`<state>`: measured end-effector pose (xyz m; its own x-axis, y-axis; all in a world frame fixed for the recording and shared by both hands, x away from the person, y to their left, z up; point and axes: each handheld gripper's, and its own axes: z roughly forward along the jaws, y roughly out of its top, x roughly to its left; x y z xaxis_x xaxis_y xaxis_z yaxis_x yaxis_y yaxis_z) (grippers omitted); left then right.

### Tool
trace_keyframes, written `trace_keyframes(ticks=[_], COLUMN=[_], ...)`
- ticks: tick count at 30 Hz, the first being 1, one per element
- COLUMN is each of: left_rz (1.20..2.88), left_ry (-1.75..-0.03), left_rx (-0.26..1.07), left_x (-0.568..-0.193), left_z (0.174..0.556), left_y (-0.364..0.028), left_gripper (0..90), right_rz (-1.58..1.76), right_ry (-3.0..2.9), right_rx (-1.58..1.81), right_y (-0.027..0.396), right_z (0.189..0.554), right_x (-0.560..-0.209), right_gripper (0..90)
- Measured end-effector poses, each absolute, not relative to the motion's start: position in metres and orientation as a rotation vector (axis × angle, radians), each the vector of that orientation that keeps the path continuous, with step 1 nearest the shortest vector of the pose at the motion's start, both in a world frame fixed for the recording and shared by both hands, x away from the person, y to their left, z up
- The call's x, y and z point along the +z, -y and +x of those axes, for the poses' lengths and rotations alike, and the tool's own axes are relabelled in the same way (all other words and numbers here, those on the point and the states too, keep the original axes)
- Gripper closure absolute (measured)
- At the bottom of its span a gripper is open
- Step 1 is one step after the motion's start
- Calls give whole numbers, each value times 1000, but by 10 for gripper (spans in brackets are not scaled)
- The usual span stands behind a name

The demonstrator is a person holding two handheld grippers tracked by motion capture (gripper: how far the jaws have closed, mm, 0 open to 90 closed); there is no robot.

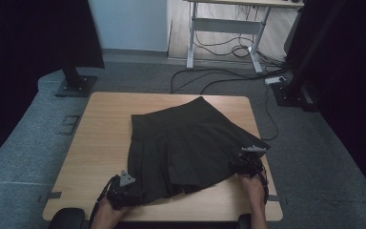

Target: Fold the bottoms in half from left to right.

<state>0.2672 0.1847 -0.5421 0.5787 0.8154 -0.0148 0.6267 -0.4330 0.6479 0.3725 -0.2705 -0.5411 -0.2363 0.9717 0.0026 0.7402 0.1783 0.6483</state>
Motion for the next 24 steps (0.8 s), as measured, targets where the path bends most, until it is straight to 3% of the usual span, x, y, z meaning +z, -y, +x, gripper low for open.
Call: trace_keyframes(ticks=[12,18,24], left_rz=[2214,2227,2169], left_ry=[-1088,-1041,-1047], left_rx=[383,293,301], left_x=[-543,-536,-518], left_z=[252,261,281], left_y=[-186,-194,-209], left_gripper=[182,141,122], right_rz=[1645,1648,1648], right_ry=[-2014,-2009,-1992], right_rx=[752,757,772], right_y=[285,286,286], right_z=[345,340,340], right_x=[-541,-541,-543], right_gripper=[282,277,249])
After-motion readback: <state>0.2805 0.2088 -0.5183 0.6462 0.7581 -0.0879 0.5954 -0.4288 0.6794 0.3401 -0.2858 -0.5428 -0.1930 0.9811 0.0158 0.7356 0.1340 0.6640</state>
